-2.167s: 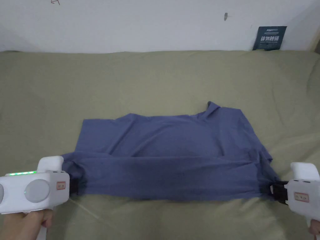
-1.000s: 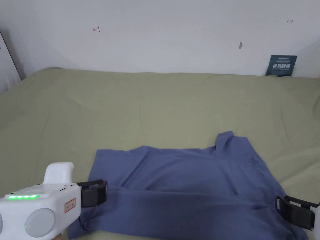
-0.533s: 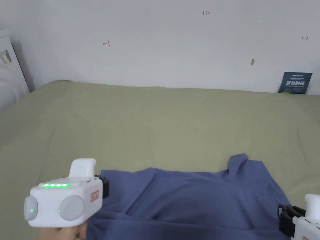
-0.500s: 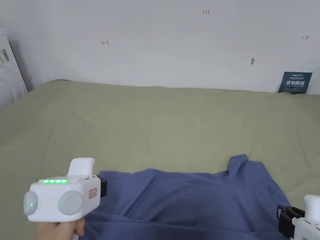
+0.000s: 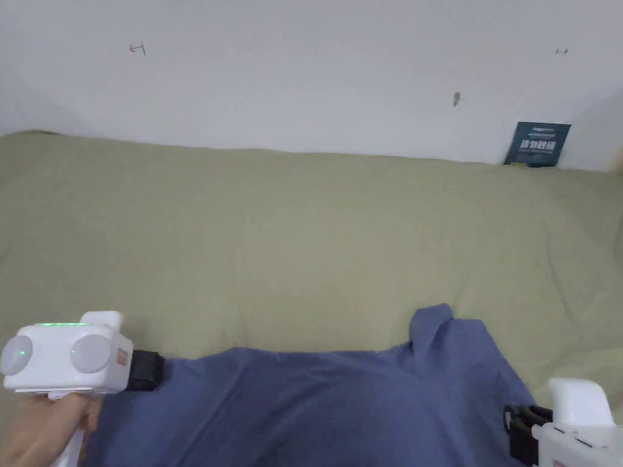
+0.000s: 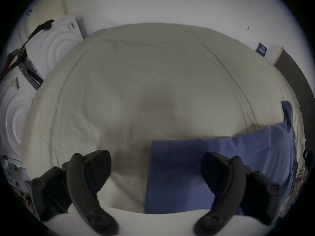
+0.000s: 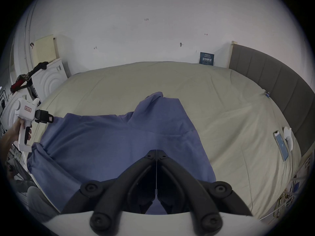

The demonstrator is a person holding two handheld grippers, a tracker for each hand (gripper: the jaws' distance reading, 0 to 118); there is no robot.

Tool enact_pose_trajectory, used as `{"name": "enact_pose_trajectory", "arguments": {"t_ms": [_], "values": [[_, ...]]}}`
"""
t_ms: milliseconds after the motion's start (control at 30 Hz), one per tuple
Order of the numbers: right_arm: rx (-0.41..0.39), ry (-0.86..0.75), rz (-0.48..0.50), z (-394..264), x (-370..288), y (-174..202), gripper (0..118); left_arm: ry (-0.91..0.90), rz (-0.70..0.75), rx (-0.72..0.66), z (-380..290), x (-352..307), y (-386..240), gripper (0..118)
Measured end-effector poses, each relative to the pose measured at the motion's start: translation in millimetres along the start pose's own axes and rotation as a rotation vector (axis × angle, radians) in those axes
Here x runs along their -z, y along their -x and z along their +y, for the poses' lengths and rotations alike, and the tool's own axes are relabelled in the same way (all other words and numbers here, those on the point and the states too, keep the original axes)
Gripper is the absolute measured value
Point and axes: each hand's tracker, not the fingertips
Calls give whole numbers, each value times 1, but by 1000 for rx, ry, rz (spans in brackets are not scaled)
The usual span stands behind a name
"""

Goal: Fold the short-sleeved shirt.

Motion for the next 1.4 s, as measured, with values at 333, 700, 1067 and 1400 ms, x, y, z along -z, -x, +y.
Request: {"name": "enact_pose_trajectory", "arguments": {"t_ms": [333,700,1067,1400], "values": [[57,97,-58,51,52,-50,11,-46,-70,15,-13,-34,0,2],[37,407,-96,75,133,-73,100,-39,-70,7,-9,-32,-3,2],[70,288,19,78,81,-87,4,-74,-80,-6,-14,-57,4,2],[119,125,99,55,-45,-85,4,-168,-159,-27,-60,-139,39,2]]}}
